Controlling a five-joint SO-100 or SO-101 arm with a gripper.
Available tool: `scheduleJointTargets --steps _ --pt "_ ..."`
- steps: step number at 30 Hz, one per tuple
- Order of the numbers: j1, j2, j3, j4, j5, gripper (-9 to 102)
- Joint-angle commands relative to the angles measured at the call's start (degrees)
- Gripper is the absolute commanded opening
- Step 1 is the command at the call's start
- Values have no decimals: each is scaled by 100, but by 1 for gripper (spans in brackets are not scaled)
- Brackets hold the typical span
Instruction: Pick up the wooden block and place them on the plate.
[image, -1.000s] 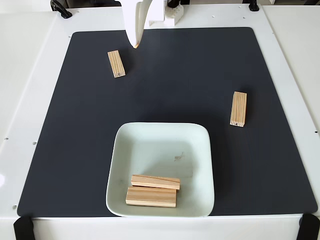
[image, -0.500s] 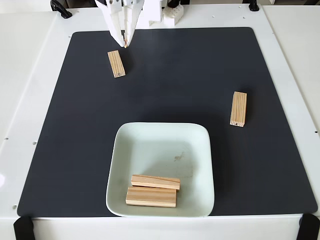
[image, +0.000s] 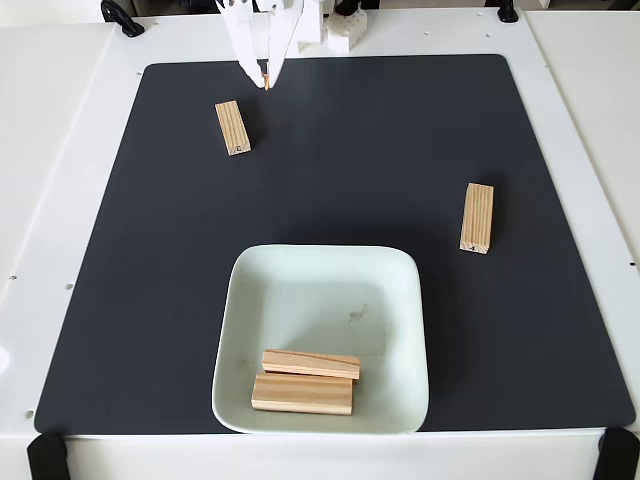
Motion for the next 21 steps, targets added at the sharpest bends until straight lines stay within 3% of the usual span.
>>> scheduleJointTargets --steps 1,9,21 --pt "-9 352 255 -97 18 -1" --pt "35 -334 501 -677 18 0" --pt "281 -1257 -237 -422 26 0"
